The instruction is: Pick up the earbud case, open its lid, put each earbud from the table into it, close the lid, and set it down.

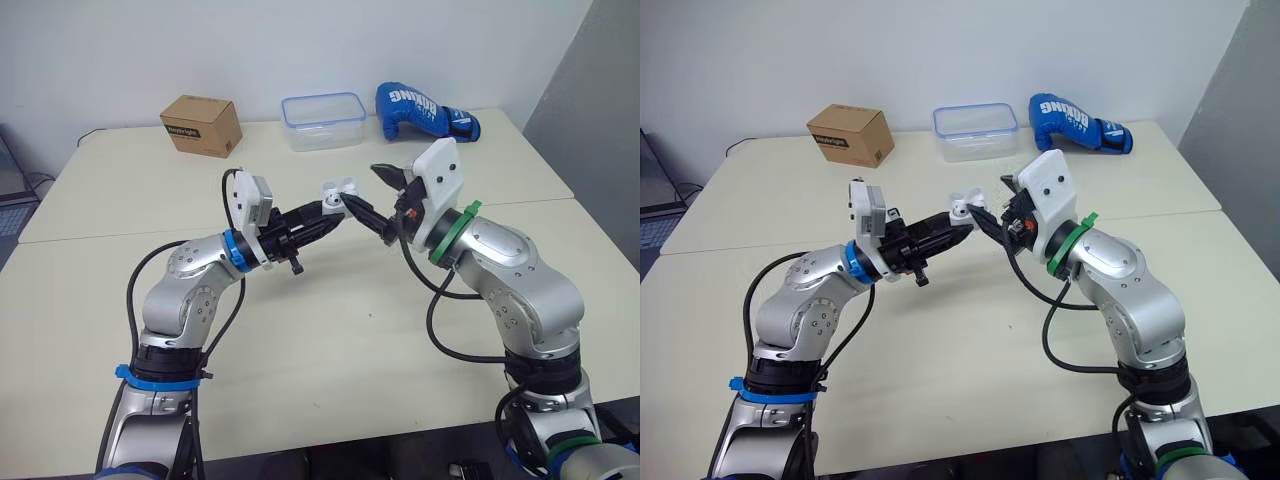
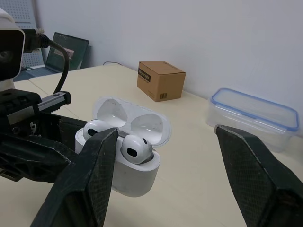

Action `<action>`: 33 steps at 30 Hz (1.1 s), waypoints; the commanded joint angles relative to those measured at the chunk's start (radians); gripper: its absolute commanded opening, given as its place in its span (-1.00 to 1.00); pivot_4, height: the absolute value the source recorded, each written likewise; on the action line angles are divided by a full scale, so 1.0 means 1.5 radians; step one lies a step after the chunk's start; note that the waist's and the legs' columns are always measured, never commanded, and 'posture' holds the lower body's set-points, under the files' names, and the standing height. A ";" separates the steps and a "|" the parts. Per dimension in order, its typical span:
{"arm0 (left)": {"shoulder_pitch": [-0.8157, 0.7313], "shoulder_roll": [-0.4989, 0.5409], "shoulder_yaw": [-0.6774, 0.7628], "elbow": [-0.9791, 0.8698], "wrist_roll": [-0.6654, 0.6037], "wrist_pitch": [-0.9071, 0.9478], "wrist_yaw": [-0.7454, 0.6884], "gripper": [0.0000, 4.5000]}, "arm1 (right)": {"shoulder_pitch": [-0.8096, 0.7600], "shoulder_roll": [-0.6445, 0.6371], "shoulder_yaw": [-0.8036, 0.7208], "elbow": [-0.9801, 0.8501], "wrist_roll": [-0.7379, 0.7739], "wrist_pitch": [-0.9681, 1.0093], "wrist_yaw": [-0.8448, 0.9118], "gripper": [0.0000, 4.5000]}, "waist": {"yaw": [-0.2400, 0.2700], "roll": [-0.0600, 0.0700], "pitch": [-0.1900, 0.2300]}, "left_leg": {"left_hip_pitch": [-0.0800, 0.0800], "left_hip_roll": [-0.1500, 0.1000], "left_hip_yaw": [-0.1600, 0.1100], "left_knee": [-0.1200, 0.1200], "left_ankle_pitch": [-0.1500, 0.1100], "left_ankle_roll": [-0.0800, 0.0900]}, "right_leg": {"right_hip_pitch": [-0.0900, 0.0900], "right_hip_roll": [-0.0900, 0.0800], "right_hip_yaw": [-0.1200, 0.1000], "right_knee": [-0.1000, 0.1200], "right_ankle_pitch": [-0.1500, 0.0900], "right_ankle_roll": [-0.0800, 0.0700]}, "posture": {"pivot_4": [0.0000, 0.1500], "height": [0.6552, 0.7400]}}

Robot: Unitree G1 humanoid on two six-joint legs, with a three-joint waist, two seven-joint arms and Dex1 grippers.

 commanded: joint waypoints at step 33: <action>-0.002 0.054 0.004 -0.065 -0.084 0.061 -0.081 -0.64 | -0.187 -0.216 0.020 0.346 0.098 -0.064 0.399 -0.99 | -0.003 0.000 0.000 | 0.000 0.000 0.000 0.000 0.000 0.000 | 0.000 0.000 0.000 0.000 0.000 0.000 | 1.00 1.00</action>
